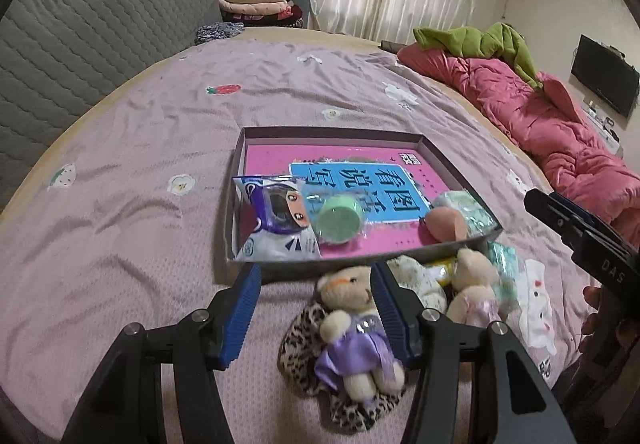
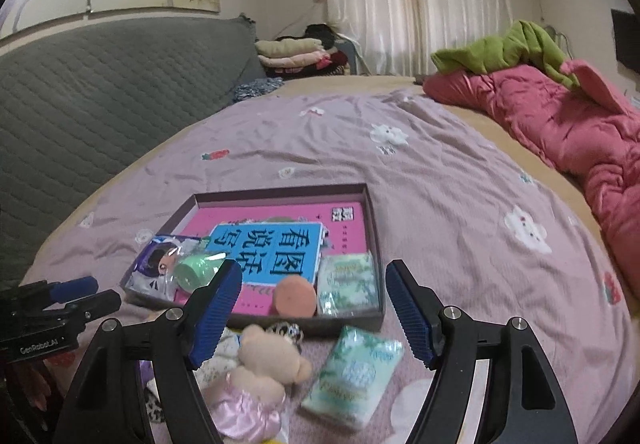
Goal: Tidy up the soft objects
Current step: 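Withdraw both tools from the tray box toward the pile of teddy bears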
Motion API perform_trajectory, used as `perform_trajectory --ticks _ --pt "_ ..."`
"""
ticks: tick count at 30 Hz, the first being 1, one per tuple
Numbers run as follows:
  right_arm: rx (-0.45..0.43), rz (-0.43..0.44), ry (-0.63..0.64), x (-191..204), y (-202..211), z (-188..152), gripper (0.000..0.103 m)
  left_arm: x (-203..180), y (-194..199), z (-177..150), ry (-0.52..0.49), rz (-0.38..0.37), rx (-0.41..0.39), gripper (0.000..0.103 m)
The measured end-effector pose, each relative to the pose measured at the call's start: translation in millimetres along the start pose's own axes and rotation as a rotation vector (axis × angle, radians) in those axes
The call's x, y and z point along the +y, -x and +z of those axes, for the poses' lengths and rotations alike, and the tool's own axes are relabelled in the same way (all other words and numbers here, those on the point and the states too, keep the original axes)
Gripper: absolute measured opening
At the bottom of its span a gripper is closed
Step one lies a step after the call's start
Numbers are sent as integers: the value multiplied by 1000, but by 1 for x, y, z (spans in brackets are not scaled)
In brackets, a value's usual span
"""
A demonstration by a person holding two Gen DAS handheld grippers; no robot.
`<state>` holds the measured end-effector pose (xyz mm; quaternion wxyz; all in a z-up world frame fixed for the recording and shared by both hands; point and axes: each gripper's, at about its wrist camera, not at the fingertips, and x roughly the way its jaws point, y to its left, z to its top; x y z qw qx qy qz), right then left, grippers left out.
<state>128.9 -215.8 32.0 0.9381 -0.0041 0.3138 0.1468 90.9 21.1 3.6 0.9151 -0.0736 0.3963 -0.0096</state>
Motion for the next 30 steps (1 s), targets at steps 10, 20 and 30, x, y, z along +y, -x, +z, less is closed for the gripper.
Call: perform_trajectory --ticks 10,20,30 --pt "23 8 33 11 22 -20 76 -7 15 -17 -24 5 14 57" --pt "30 -4 103 19 40 -37 76 -12 25 -27 -36 -15 33 57" --pt "68 18 123 30 47 -48 76 -21 33 -38 -64 -33 47 57"
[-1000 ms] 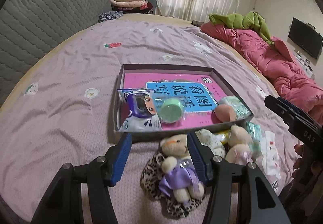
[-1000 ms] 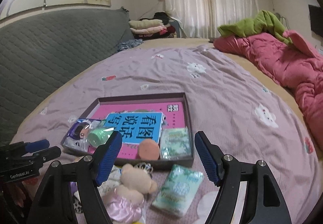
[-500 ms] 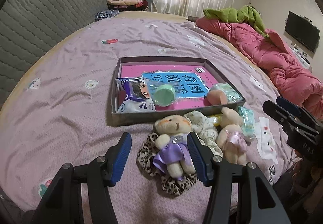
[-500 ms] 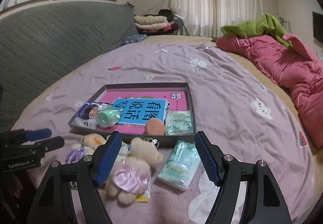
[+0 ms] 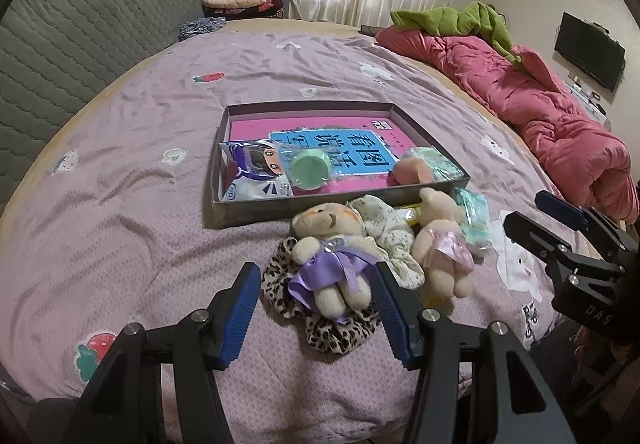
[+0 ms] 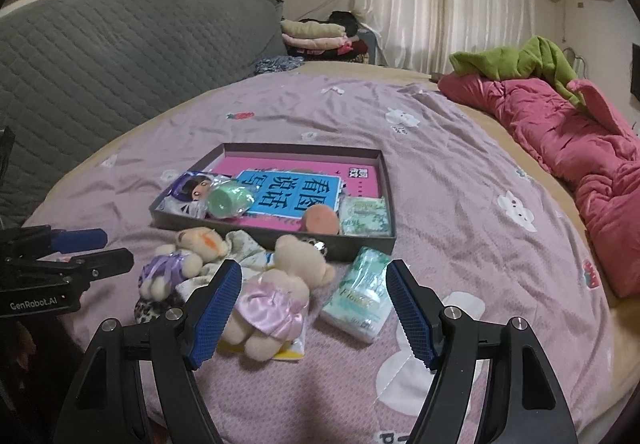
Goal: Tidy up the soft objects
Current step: 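Withdraw both tools from the tray box toward the pile of teddy bears, then grasp the purple-dress teddy bear with the left tool while the right tool grasps the pink-dress bear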
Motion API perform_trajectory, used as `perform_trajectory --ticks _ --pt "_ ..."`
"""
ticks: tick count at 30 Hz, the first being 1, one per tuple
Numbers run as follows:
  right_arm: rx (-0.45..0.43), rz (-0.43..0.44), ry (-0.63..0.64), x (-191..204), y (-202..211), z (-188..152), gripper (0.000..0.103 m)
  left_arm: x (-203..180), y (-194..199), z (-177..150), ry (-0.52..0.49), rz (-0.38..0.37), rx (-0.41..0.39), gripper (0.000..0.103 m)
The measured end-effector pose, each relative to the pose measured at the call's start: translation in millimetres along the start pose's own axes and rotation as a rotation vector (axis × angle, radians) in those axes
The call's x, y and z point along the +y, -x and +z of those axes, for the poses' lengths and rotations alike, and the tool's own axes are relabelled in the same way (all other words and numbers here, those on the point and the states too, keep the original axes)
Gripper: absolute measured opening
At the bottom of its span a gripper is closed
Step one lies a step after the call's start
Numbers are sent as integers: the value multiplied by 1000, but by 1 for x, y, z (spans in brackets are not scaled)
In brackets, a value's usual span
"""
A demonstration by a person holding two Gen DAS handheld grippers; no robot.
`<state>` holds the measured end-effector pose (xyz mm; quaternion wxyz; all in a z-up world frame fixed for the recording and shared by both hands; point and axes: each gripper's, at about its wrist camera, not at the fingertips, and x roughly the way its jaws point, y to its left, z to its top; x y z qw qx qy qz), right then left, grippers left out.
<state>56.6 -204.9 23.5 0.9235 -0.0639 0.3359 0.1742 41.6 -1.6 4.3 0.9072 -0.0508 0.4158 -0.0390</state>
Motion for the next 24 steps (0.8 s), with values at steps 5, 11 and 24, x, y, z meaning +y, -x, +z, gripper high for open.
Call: perform_trajectory --ticks 5,11,24 --pt "39 26 -19 6 -3 -7 76 -4 1 -3 -6 -16 6 57" --pt "52 26 -14 8 -4 -13 76 -7 -3 -7 -5 -41 23 57" --pt "86 47 -43 6 -16 -16 76 0 -20 -10 35 -62 61 57"
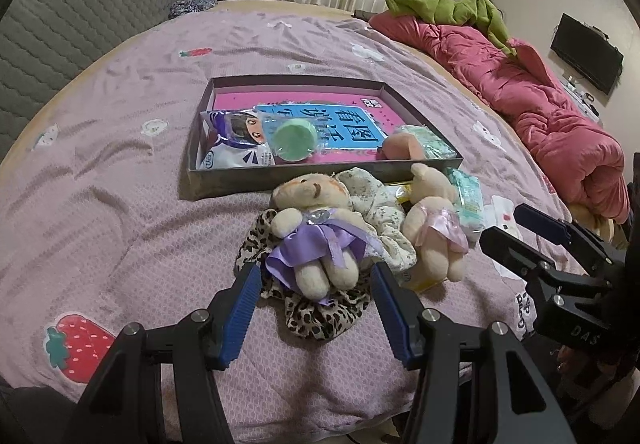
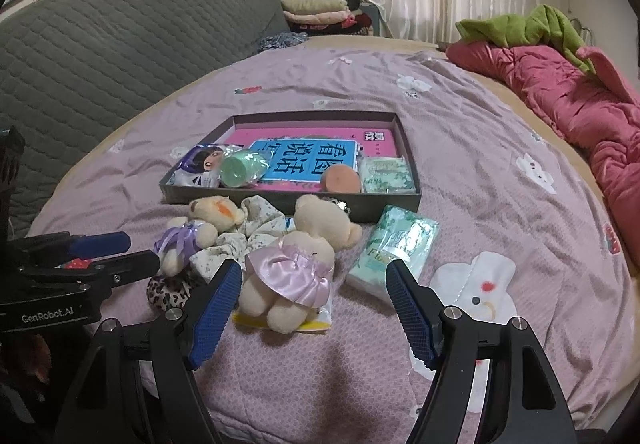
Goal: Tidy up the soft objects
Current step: 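Grasp the purple-dress teddy bear with the left tool while the right tool grasps the pink-dress bear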
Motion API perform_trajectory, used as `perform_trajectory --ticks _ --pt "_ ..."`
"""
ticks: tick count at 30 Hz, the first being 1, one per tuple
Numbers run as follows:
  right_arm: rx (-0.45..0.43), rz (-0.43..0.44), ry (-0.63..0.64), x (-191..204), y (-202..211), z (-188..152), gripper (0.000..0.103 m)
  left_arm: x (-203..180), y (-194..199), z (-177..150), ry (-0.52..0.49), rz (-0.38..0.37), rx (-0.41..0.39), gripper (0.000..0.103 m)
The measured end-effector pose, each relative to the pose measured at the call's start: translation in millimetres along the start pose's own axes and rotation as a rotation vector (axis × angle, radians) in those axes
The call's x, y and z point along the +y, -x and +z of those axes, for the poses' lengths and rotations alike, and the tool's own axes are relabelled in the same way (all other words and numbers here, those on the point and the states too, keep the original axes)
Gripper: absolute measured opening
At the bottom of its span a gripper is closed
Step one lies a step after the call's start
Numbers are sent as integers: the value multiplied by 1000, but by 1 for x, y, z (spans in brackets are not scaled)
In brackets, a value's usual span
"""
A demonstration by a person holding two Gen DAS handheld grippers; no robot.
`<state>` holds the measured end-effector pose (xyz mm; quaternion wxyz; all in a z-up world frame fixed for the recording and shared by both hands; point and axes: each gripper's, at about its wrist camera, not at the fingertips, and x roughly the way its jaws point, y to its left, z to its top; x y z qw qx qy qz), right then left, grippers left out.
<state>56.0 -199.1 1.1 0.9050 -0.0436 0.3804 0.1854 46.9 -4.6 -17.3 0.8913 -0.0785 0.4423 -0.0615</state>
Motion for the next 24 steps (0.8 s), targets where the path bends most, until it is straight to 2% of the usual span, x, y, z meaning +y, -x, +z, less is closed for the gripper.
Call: perform_trajectory --ticks 24 --pt "68 32 16 14 -37 -1 76 9 -30 13 46 40 26 57"
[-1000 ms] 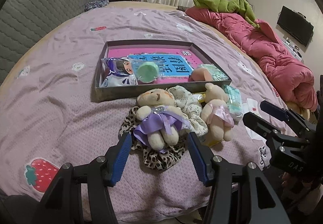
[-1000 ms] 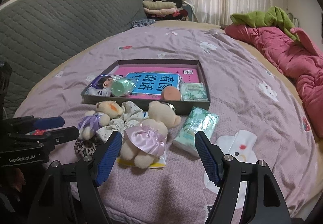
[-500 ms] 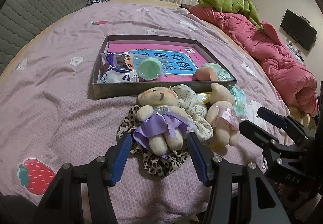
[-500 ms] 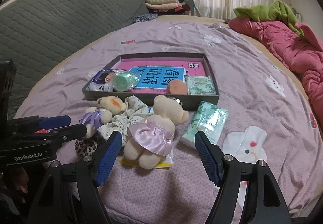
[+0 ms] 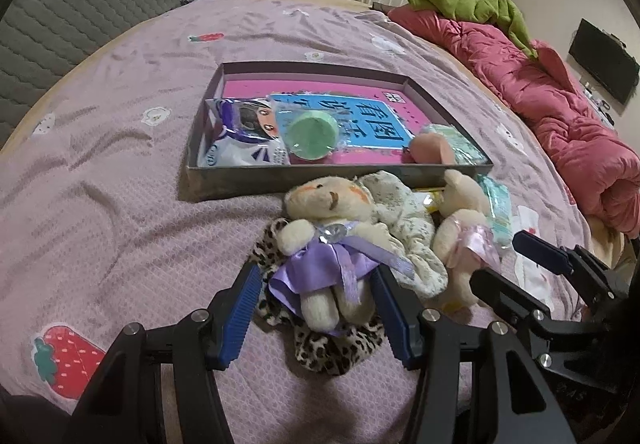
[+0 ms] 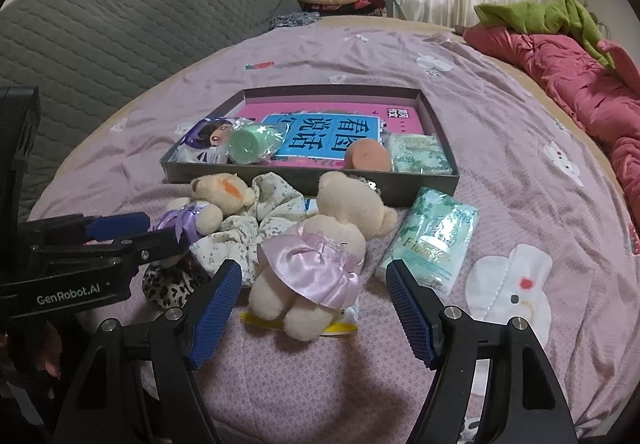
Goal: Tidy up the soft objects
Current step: 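Grasp the purple-dress teddy bear with the left tool while the right tool grasps the pink-dress bear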
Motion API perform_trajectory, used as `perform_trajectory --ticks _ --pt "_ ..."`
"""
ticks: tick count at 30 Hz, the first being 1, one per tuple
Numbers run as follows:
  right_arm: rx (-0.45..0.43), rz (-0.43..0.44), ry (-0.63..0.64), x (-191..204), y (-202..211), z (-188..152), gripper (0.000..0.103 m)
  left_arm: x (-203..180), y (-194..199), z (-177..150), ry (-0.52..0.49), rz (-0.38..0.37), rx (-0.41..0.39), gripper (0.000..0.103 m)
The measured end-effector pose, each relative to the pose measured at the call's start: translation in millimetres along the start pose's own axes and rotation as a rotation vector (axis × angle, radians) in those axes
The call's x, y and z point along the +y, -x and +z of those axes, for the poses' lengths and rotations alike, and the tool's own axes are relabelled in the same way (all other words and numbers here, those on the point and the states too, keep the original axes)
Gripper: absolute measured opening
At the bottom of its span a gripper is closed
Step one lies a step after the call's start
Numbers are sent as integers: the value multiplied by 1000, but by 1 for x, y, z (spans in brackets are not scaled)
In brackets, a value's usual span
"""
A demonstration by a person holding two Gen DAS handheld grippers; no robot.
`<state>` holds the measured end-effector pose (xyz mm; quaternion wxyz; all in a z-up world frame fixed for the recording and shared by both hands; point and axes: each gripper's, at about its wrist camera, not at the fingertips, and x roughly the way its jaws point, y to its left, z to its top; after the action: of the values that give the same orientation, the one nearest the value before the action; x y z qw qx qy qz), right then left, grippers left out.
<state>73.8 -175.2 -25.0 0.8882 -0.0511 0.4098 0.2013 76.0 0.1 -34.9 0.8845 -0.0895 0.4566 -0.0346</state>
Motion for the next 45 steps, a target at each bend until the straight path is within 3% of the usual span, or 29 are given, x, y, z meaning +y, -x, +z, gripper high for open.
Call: perform_trajectory --ticks 7,15,23,26,30,45 --pt "18 3 -25 -4 -10 2 76 5 -9 5 17 -12 17 59" --pt "53 18 -93 -11 -26 3 76 -2 -17 8 -29 -6 14 59" --pt "95 38 -111 -13 -43 4 76 -3 -25 11 -43 -45 18 59" --pt "97 54 -102 -12 -45 5 66 -5 -28 13 -53 -61 20 59" --pt "96 58 -118 -16 -46 6 61 -5 -30 16 -56 -87 15 59" --pt "94 95 -137 -23 -48 11 54 -10 -43 27 -63 -159 39 54"
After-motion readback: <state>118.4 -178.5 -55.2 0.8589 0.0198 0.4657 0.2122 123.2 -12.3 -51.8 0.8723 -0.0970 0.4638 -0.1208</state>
